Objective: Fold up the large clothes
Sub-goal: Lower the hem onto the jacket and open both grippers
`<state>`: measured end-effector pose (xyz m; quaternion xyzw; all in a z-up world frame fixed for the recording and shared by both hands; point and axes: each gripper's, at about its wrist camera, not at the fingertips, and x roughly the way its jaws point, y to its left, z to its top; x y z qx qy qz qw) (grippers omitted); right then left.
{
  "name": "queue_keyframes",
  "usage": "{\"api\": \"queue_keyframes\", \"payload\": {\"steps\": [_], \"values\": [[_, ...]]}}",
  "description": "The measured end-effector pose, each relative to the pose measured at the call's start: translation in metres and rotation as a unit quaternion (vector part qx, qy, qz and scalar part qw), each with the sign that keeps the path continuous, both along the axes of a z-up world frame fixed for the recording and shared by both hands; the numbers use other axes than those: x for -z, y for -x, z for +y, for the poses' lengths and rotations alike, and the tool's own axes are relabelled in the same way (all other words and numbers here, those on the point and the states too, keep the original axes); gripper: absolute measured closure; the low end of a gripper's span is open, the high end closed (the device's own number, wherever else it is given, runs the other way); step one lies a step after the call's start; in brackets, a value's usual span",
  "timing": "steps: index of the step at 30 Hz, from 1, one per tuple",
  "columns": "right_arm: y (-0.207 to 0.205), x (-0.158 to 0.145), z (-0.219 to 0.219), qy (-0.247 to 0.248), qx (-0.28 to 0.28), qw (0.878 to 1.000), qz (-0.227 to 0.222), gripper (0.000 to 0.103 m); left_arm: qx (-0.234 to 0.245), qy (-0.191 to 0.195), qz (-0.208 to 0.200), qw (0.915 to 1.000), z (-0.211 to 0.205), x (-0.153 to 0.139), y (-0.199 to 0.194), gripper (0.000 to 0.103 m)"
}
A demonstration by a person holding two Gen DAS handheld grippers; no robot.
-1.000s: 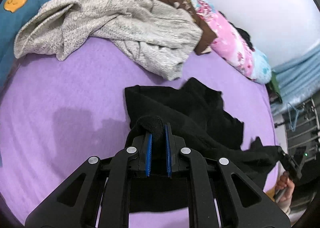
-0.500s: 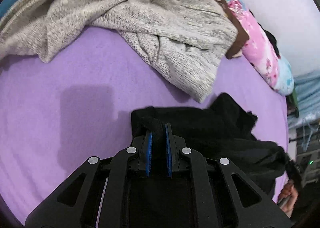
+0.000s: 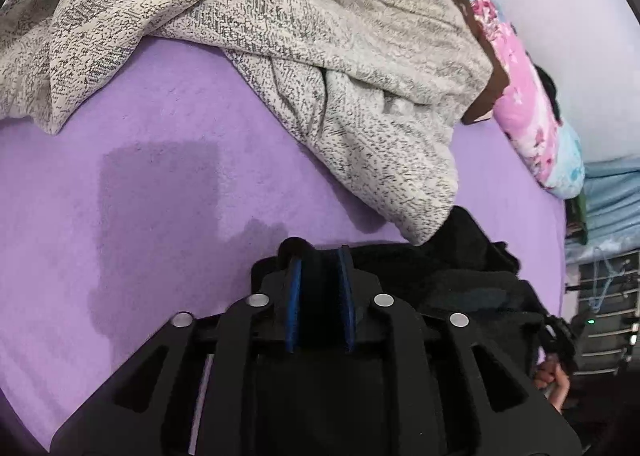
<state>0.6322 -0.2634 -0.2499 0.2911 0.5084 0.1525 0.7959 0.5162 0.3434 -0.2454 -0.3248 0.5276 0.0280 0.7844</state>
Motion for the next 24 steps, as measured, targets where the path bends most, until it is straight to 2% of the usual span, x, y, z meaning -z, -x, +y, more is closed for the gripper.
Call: {"api": "queue_keyframes", "payload": {"steps": [1, 2, 3, 4, 5, 6, 7, 8, 10, 12, 16, 20, 24], "values": [[0.004, -0.004, 0.000, 0.000, -0.006, 1.000, -0.009, 0.083, 0.000, 0.004, -0.006, 1.0000, 0.001, -0.005, 0.001, 0.076], [0.007, -0.007, -0.001, 0.001, -0.007, 1.000, -0.012, 0.082, -0.004, -0.002, -0.022, 0.9998, 0.003, -0.016, 0.005, 0.056], [0.010, -0.010, -0.002, -0.003, -0.007, 1.000, -0.014, 0.081, -0.013, -0.014, -0.035, 0.9992, 0.006, -0.026, 0.007, 0.021], [0.013, -0.015, -0.003, -0.010, -0.007, 1.000, -0.015, 0.079, -0.028, -0.025, -0.060, 0.9975, 0.011, -0.040, 0.014, 0.009], [0.015, -0.020, -0.004, -0.011, -0.008, 1.000, -0.016, 0.077, -0.033, -0.029, -0.085, 0.9954, 0.013, -0.054, 0.021, 0.009], [0.018, -0.026, -0.006, -0.016, -0.007, 1.000, -0.022, 0.076, -0.031, -0.033, -0.082, 0.9956, 0.013, -0.059, 0.021, 0.009], [0.021, -0.034, -0.009, -0.024, 0.001, 0.999, -0.033, 0.070, -0.030, -0.038, -0.077, 0.9959, 0.012, -0.064, 0.024, 0.010], [0.024, -0.041, -0.013, -0.028, 0.012, 0.998, -0.046, 0.044, -0.029, -0.039, -0.078, 0.9957, 0.010, -0.068, 0.028, 0.010], [0.038, -0.066, -0.027, -0.044, 0.051, 0.993, -0.102, 0.010, -0.021, -0.033, -0.082, 0.9958, 0.001, -0.075, 0.041, 0.010], [0.049, -0.090, -0.029, -0.051, 0.038, 0.990, -0.129, 0.011, -0.009, -0.030, -0.091, 0.9954, -0.013, -0.081, 0.057, 0.010], [0.072, -0.121, -0.021, -0.006, 0.003, 0.988, -0.157, 0.010, 0.007, -0.042, -0.094, 0.9946, -0.042, -0.079, 0.103, 0.010], [0.098, -0.121, -0.017, 0.036, -0.011, 0.988, -0.151, 0.010, 0.003, -0.057, -0.077, 0.9954, -0.063, -0.057, 0.158, 0.009], [0.131, -0.107, -0.016, 0.053, -0.030, 0.988, -0.141, 0.010, -0.030, -0.019, -0.079, 0.9963, -0.065, -0.034, 0.207, 0.010]]}}
